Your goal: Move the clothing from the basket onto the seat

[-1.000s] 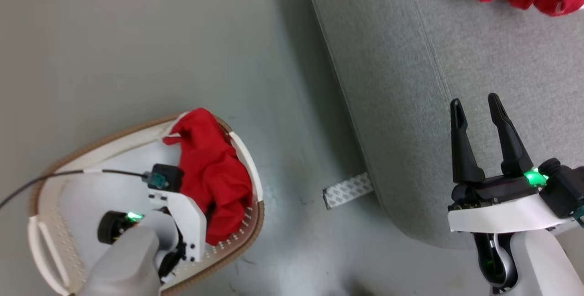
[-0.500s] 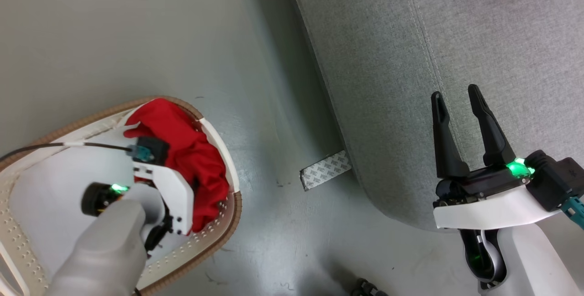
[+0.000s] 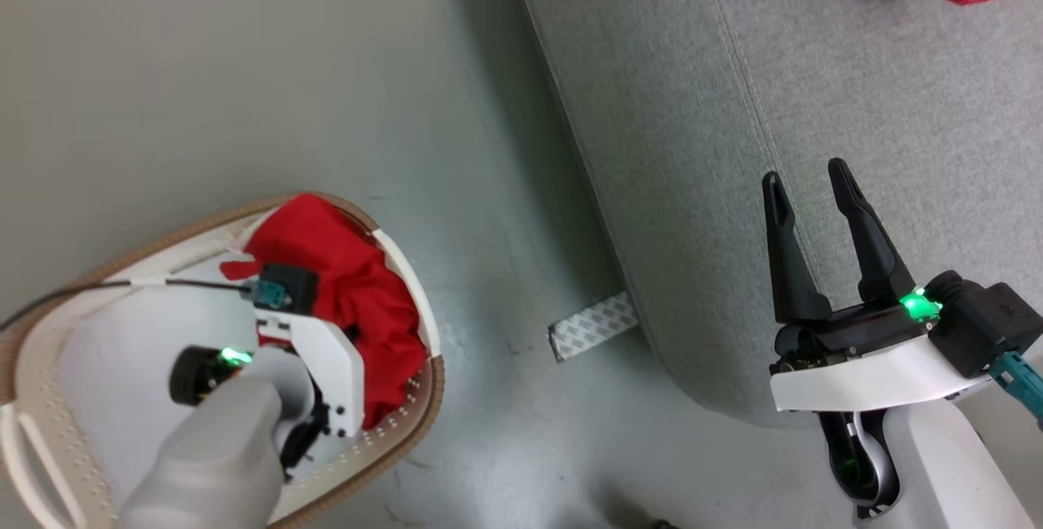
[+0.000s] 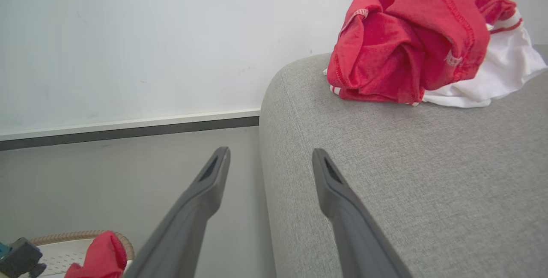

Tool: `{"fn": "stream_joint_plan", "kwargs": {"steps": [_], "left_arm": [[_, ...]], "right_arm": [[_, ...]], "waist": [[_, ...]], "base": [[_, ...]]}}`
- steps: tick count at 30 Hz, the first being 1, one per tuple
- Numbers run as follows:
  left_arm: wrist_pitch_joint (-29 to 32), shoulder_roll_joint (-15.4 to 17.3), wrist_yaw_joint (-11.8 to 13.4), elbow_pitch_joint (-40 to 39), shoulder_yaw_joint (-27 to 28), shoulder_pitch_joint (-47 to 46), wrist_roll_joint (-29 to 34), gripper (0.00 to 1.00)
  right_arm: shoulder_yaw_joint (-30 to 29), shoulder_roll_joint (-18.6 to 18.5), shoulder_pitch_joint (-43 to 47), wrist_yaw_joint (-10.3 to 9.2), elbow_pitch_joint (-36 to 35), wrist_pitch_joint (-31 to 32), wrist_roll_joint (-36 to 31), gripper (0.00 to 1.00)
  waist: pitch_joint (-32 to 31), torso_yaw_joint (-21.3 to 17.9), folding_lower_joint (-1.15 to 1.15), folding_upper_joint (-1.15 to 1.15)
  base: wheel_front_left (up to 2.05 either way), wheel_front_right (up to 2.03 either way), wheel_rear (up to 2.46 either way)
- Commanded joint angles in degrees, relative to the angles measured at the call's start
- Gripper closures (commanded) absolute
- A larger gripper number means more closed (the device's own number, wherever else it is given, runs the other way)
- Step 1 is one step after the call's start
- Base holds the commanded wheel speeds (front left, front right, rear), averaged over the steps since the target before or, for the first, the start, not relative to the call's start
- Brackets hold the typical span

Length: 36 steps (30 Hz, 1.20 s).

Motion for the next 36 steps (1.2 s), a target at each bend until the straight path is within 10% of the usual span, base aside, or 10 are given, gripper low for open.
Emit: {"fn": "stream_joint_plan", "kwargs": {"steps": [1,20,36], "left_arm": [[-0.7,-0.3,0.1,0.1,-0.4,1.0,-0.6,1.00],[-14.6,-5.1,0.1,-9.7,-9.1,10.4,-6.5,1.00],[-14.7,-5.8,1.8,-32.8,9.9,19.3,14.1,1.00]], "right_arm": [[-0.5,0.0,-0.1,-0.13,0.2,0.0,-0.8,0.00],[-3.2,-2.7,5.6,-0.13,3.5,0.0,-5.8,0.00],[-1.3,-4.9,11.2,-0.13,6.3,0.0,-3.3,0.00]], "waist": [[-1.6,0.9,0.00,0.00],[-24.9,12.2,0.00,0.00],[-36.8,20.3,0.00,0.00]], "base": [[0.00,0.00,0.00],[0.00,0.00,0.00],[0.00,0.00,0.00]]}}
